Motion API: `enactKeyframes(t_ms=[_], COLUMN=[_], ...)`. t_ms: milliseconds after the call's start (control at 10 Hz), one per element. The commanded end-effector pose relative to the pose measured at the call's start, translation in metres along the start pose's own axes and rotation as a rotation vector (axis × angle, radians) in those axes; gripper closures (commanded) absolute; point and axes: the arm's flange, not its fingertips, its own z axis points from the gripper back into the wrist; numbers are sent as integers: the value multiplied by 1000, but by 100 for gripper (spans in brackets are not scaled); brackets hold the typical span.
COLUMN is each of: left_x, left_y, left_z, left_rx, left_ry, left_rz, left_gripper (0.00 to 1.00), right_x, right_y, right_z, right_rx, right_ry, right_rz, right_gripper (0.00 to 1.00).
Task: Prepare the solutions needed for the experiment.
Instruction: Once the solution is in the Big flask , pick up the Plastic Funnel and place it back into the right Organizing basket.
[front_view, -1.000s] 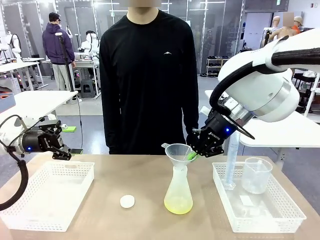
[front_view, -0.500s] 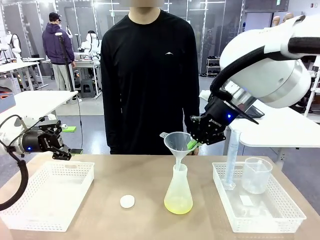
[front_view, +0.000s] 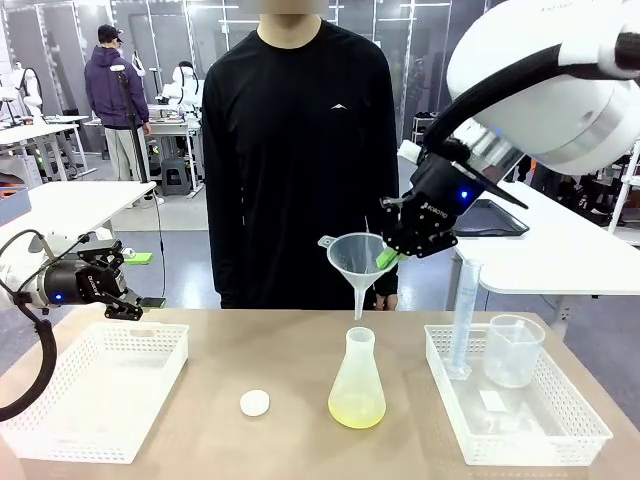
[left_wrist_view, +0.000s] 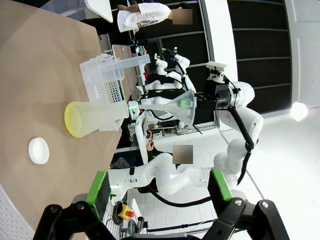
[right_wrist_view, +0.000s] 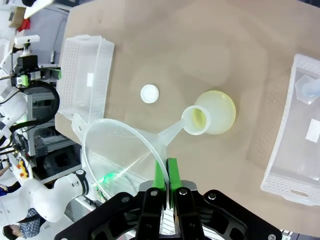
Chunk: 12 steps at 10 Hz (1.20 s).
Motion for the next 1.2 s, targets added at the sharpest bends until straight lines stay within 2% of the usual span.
enactKeyframes(t_ms=[0, 300, 500, 800, 1100], left_x=[-1, -1, -1, -1, -1], left_y=[-1, -1, -1, -1, -1], left_z=[-1, -1, -1, -1, -1], left_rx=[-1, -1, -1, -1, -1], left_ry=[1, 1, 1, 1, 1], left_rz=[-1, -1, -1, -1, -1], left_gripper=[0, 0, 0, 0, 0], right_x=[3, -8, -19, -30, -29], right_y=[-6, -46, -82, -134, -166], right_z=[8, 41, 71, 107, 110], right_rx=[-9, 19, -45, -22, -22], right_ry=[29, 109, 54, 34, 16], right_rz=[-19, -14, -43, -105, -129], right_gripper=[100, 100, 100, 100, 100])
